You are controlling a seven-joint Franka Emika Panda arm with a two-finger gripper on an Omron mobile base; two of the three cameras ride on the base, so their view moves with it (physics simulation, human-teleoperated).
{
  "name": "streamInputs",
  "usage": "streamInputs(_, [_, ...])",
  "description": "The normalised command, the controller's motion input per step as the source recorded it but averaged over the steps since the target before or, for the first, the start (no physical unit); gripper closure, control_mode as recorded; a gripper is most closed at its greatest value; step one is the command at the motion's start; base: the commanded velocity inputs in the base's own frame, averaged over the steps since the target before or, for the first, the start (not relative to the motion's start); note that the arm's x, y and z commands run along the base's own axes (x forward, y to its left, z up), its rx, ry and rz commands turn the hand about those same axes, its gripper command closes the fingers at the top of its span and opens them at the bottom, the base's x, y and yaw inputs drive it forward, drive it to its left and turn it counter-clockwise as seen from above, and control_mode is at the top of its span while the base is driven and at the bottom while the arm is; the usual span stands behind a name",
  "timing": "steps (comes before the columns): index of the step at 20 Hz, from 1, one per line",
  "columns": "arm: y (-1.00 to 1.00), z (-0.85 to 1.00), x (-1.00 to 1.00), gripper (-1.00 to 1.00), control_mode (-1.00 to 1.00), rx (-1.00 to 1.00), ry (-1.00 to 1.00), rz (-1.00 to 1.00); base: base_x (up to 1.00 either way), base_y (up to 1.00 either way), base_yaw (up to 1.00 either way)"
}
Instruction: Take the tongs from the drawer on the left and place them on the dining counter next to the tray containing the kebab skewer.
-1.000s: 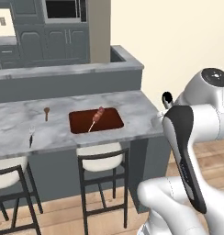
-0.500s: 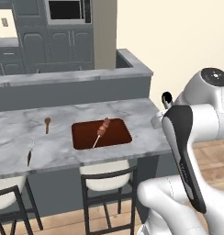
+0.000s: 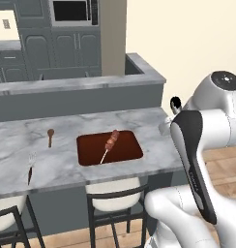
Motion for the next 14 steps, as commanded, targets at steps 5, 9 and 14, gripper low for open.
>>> streamInputs(5, [0.0, 0.0, 0.0, 1.0, 1.0, 0.0, 0.0, 0.0, 0.08, -0.01, 0.0])
streamInputs(9, [-0.07, -0.08, 0.11, 1.0, -1.0, 0.0, 0.0, 0.0, 0.0, 0.0, 0.0])
streamInputs(14, [-0.05, -0.32, 0.57, 1.0, -1.0, 0.0, 0.17, 0.02, 0.0, 0.0, 0.0])
